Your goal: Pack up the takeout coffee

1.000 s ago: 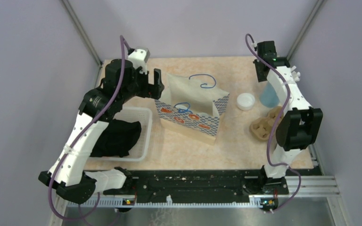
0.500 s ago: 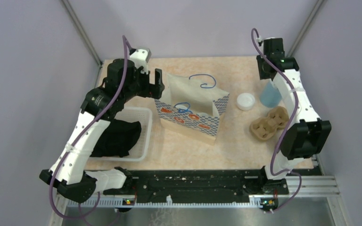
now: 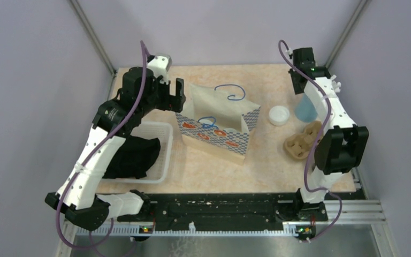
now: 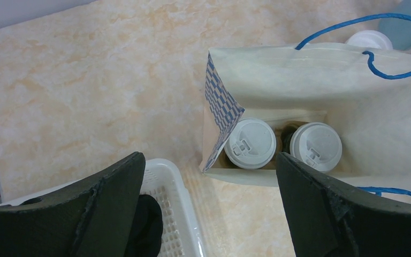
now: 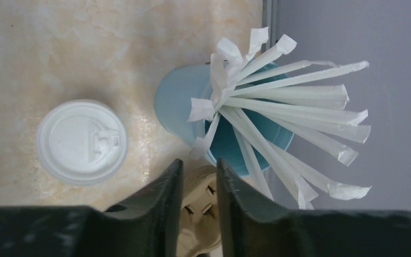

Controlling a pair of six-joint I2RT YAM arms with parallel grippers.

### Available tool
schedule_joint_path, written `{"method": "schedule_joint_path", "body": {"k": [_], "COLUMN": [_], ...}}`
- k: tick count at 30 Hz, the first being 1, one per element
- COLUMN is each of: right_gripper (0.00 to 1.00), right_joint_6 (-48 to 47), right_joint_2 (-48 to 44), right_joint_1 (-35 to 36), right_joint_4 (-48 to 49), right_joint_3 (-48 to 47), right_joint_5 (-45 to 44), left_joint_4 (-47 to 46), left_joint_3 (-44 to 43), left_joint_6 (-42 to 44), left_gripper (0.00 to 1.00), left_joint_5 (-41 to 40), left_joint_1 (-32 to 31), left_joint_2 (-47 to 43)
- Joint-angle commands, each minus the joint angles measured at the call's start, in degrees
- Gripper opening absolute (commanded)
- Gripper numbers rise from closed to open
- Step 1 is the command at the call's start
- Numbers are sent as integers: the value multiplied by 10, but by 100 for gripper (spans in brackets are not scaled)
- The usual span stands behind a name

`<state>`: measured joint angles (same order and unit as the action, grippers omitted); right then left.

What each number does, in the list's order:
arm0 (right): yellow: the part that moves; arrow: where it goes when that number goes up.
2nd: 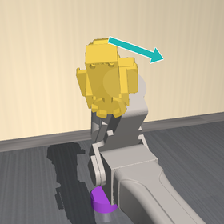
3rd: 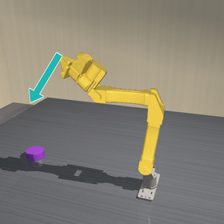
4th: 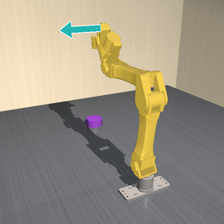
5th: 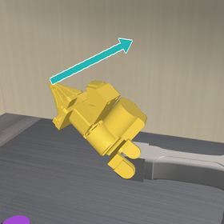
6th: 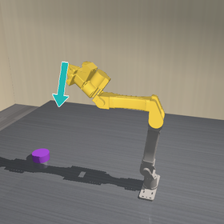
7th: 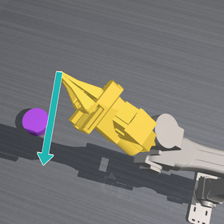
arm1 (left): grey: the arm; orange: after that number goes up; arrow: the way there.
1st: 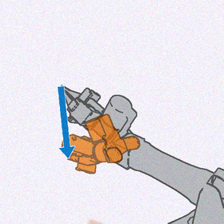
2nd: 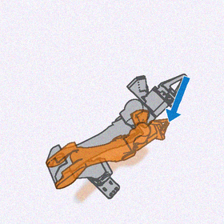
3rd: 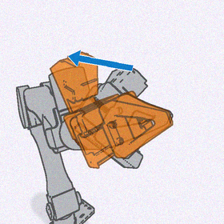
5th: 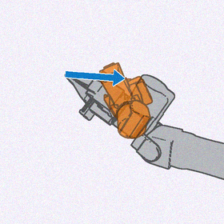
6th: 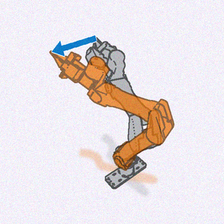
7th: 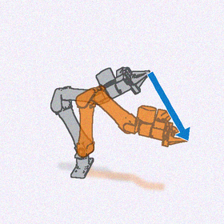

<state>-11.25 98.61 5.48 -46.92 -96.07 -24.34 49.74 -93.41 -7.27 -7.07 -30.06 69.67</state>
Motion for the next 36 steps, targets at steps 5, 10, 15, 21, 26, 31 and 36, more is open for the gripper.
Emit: {"method": "schedule_joint_path", "body": {"k": [5,10,15,21,26,31,36], "right_gripper": [16,16,23,32,30,28,26], "right_joint_6": [8,9,11,13,8,11,13], "right_joint_2": [48,56,37,-9,-10,31,64], "right_joint_1": [-6,-7,-6,-6,-9,-17,-25], "right_joint_4": [15,15,7,6,20,22,18], "right_joint_3": [-40,-45,-40,-2,4,-32,-71], "right_joint_5": [-25,-39,-31,-39,-63,-61,-26], "left_joint_4": [-22,-21,-20,-24,-28,-28,-25], "left_joint_3": [-2,-5,-7,-2,1,2,1], "left_joint_6": [14,15,15,14,13,13,17], "left_gripper": [98,98,98,98,98,98,98], "left_joint_5": [-23,-26,-26,-20,-13,-13,-21], "left_joint_1": [-3,-2,-2,-3,-2,-2,-3], "left_joint_2": [-9,-8,-7,-6,-5,-6,-7]}}
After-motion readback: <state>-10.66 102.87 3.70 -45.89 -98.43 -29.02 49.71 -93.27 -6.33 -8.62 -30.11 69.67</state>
